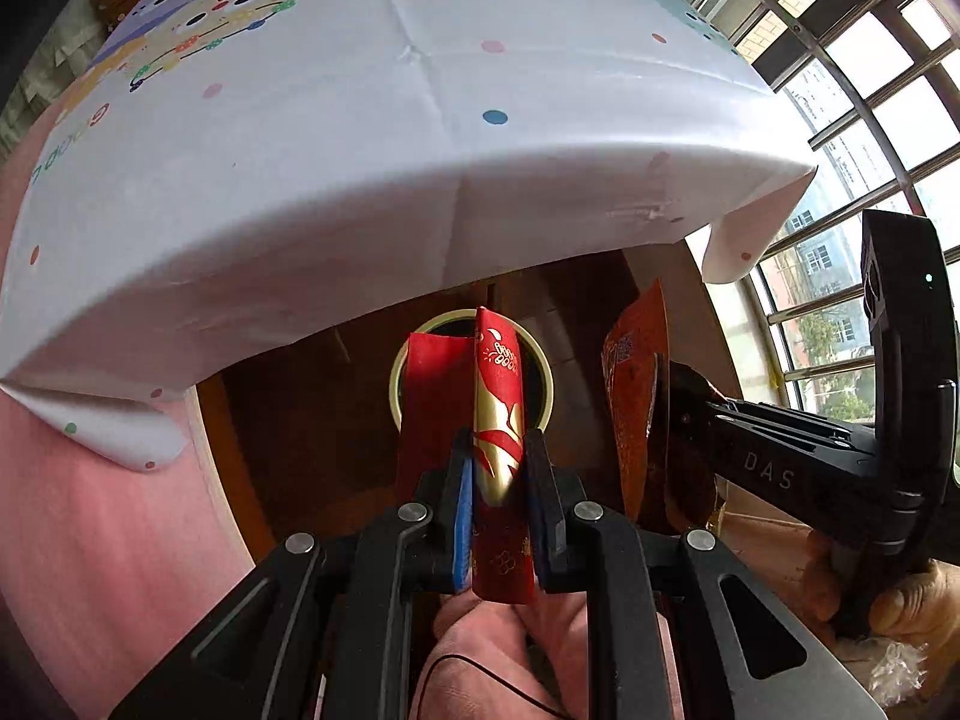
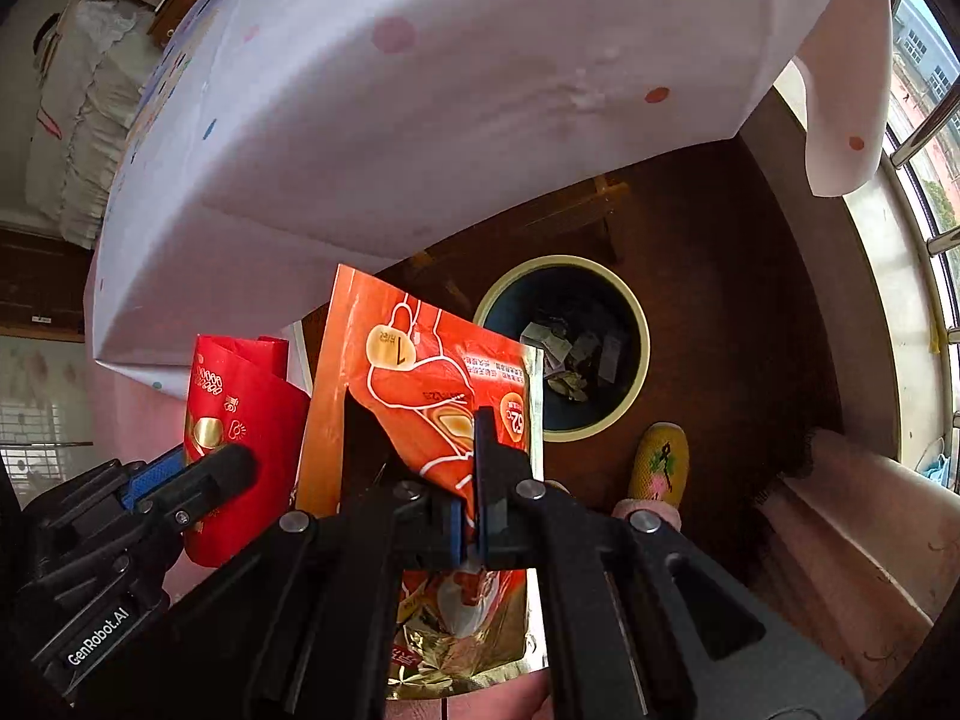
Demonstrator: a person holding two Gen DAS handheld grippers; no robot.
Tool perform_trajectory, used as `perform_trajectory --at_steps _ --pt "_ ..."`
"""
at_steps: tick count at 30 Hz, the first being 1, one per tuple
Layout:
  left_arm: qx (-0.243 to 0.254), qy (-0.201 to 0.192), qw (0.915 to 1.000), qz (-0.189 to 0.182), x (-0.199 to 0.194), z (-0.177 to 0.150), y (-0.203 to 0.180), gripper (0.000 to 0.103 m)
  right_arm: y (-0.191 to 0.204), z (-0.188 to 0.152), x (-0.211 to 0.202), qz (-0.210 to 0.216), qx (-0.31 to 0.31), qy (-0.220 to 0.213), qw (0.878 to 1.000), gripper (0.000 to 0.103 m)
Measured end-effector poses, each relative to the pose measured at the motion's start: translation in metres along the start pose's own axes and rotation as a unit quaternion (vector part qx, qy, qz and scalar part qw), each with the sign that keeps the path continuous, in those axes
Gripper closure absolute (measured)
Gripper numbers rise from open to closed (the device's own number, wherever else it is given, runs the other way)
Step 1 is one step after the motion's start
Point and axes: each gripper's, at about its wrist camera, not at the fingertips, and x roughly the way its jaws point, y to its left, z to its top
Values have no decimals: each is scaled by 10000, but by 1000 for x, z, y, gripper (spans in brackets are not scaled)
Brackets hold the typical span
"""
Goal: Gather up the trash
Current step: 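Carry the red packet and orange-gold bag toward the bin with both tools, then open both tools over the bin to drop the red packet and bag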
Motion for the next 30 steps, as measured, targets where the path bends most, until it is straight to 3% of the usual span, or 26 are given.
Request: perform_trajectory --at_steps 13,22,24,25,26,27,30 --pt "-238 208 9994 128 209 -15 14 88 -91 10 191 -143 58 77 9999 101" --pt "-224 271 9991 238 293 -21 27 87 -113 22 262 -333 -3 170 9993 98" --pt "-225 271 9990 266 302 -17 29 78 -117 31 281 -533 -54 211 9983 84" --pt "-229 268 9990 290 305 -16 31 75 -117 33 288 -567 -63 238 9981 68" --pt "-241 268 9989 312 309 -16 34 62 -118 35 290 -548 -58 255 9982 54" --pt "-258 279 9987 330 312 -13 37 46 -120 36 293 -509 -64 267 9983 53" --pt "-273 267 9986 353 313 -9 46 37 -119 38 299 -498 -134 264 9983 53"
